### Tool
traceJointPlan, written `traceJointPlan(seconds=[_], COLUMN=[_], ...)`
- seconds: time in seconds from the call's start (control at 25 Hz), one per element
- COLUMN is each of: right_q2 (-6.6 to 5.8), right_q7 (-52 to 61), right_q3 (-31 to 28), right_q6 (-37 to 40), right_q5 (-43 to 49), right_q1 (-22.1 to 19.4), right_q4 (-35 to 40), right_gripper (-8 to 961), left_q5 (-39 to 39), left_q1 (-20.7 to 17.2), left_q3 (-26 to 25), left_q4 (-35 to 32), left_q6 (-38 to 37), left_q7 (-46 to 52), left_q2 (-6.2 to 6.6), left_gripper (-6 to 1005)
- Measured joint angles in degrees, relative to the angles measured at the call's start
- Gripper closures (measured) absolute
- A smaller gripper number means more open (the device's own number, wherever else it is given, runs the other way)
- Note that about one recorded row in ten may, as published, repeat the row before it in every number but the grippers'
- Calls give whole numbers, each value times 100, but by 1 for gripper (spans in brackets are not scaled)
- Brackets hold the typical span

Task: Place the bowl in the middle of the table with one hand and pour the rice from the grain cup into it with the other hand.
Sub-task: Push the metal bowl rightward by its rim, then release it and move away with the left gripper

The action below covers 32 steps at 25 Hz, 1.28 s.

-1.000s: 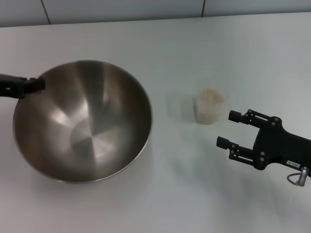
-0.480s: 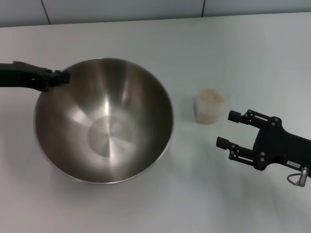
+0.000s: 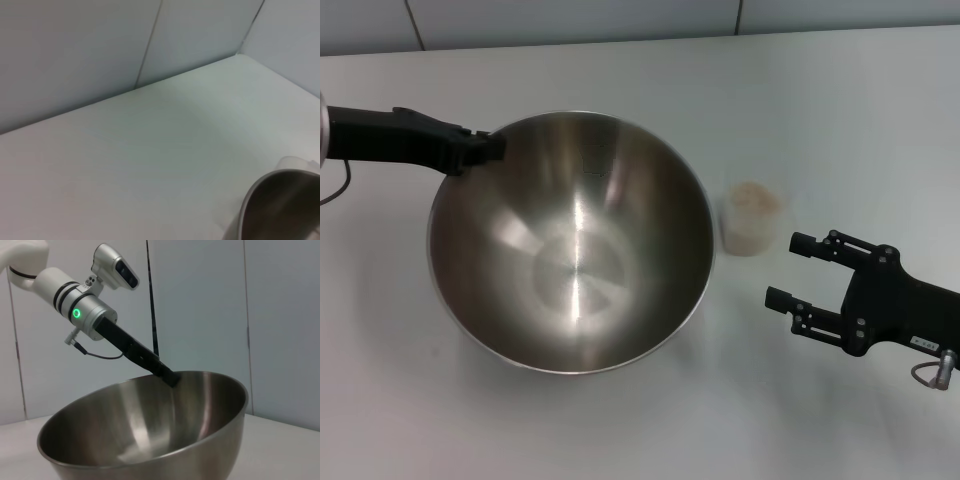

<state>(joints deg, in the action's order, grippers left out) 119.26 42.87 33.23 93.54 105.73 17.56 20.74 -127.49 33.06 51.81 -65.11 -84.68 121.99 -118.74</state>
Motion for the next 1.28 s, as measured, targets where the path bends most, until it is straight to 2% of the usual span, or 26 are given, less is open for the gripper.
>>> traceJointPlan(seconds=[0.64,1.28], right_q2=[0,7], right_q7=[-7,-5], right_q3=[-11,-1], right_q6=[8,15], right_q5=[0,0], right_q1=[-55,-74], right_q4=[0,0], right_gripper=[238,239], left_q5=[68,147], left_q1=[218,223], left_q3=[310,321], left_q4=[598,755], left_q6=[453,652], left_q7=[-103,-222], left_q2=[-9,-1], left_gripper=[948,949])
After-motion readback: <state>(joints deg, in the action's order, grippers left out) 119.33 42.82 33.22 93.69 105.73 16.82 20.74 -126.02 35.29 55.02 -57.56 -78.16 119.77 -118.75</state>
